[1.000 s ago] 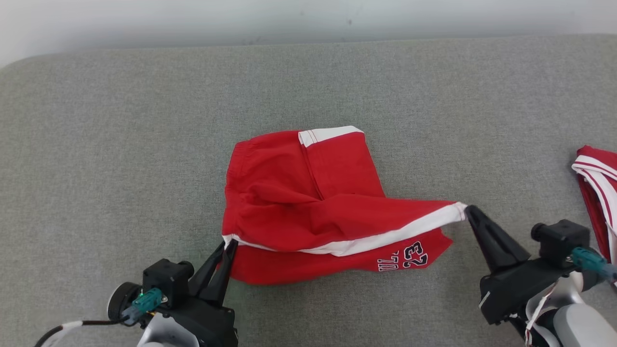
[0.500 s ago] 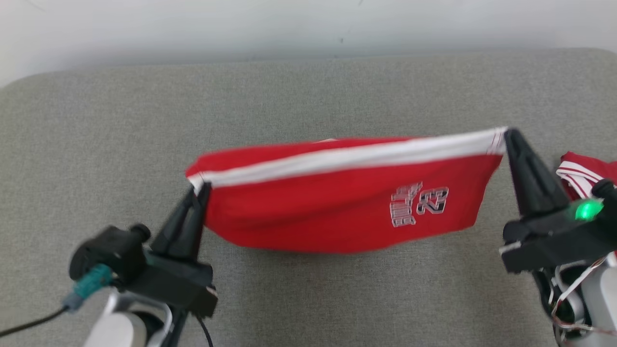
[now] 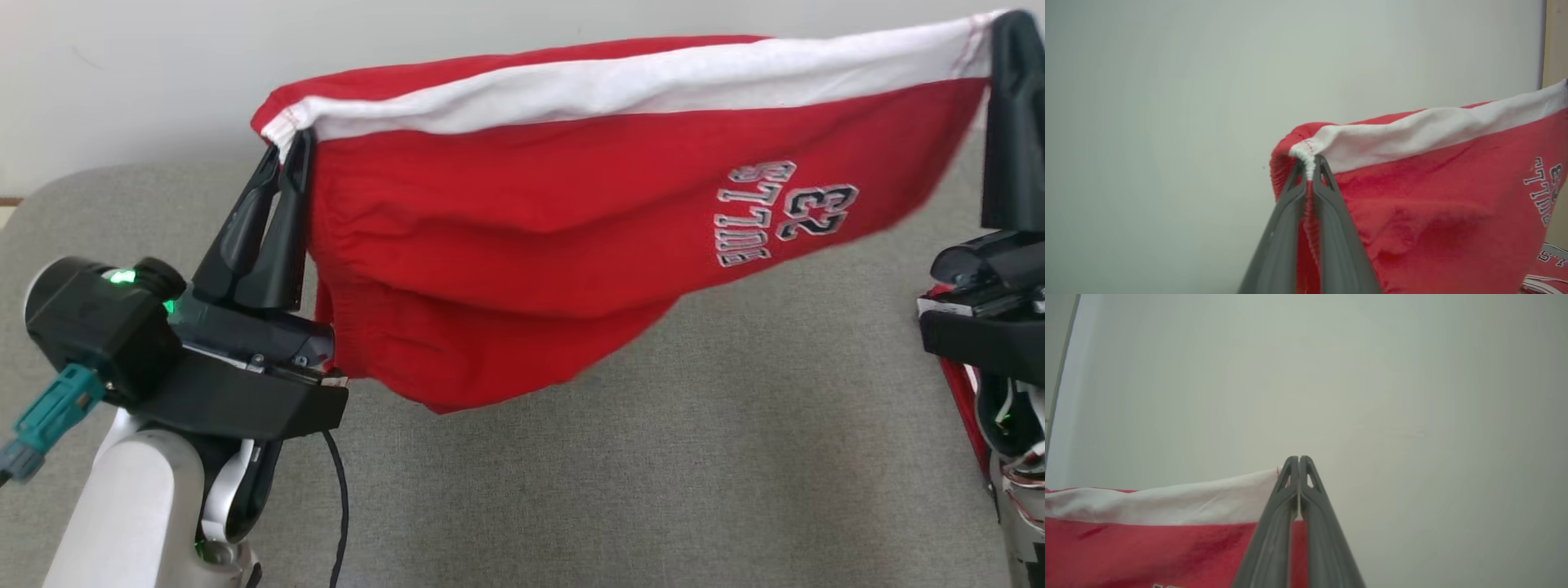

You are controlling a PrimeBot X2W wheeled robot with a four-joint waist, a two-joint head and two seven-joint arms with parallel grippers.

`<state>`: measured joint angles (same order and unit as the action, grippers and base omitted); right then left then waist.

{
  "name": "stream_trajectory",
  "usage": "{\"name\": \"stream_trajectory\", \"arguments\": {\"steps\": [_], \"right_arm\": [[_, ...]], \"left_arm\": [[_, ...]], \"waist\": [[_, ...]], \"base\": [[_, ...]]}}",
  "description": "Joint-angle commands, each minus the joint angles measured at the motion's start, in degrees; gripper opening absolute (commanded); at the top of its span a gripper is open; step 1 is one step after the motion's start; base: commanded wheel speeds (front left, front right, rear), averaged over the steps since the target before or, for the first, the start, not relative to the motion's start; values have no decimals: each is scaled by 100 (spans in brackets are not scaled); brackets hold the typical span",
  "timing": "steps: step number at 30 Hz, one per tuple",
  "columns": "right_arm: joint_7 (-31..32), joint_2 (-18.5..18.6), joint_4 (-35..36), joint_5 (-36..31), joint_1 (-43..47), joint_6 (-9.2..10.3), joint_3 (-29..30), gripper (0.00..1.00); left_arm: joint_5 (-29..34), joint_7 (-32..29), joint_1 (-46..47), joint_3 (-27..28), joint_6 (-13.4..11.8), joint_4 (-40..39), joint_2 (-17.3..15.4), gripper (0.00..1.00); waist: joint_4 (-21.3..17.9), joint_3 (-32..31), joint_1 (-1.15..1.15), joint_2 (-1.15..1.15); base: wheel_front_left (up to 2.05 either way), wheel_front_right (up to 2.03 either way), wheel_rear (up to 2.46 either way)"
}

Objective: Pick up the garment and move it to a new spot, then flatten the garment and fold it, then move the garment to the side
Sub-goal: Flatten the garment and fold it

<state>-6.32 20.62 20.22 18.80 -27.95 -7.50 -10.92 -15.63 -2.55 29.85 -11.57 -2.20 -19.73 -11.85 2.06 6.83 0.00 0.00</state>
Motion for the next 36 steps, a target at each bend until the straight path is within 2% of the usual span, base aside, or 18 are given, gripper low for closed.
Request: {"name": "stream_trajectory", "arguments": {"steps": [1,3,7,8,10,13,18,19,24,31,36], "right_arm": [[13,-5,98,-63,-42,2,21,0],[47,-19,260,-94,-46,2,52,0],[170,-57,474,-98,37,2,63,0],[196,-66,473,-71,43,2,50,0],[253,-63,409,-3,-5,2,27,0],[242,-32,130,124,-244,2,-40,0],[50,123,-849,418,-1122,2,-427,0],[50,123,-849,418,-1122,2,-427,0],[-423,215,-2175,511,-2448,2,-909,0],[-864,-100,-3961,584,-4334,2,-1428,0],[-884,-273,-4329,731,-4702,2,-1733,0]], "left_arm": [[25,-29,76,-5,-34,-99,4,0],[37,-87,89,-75,-15,-225,7,0],[-87,-218,12,-159,-1,-412,48,9],[-115,-264,-3,-183,13,-392,44,9],[-171,-308,39,-219,62,-299,45,0],[-358,-299,286,-234,166,53,104,0],[-531,-70,1077,-135,375,1176,183,0],[-531,-70,1077,-135,375,1176,183,0],[-534,407,2265,11,506,2678,277,0],[-145,1364,3961,-29,593,4518,265,0],[-178,1660,4410,-179,780,5305,385,0]], "waist": [[-6,-59,0,0],[-10,-80,0,0],[-24,-69,0,0],[-29,-54,0,0],[-32,4,0,0],[-42,130,0,0],[-69,405,0,0],[-69,405,0,0],[-112,628,0,0],[-201,894,0,0],[-217,1153,0,0]], "base": [[0,0,0],[0,0,0],[0,0,0],[0,0,0],[0,0,0],[0,0,0],[0,0,0],[0,0,0],[0,0,0],[0,0,0],[0,0,0]]}}
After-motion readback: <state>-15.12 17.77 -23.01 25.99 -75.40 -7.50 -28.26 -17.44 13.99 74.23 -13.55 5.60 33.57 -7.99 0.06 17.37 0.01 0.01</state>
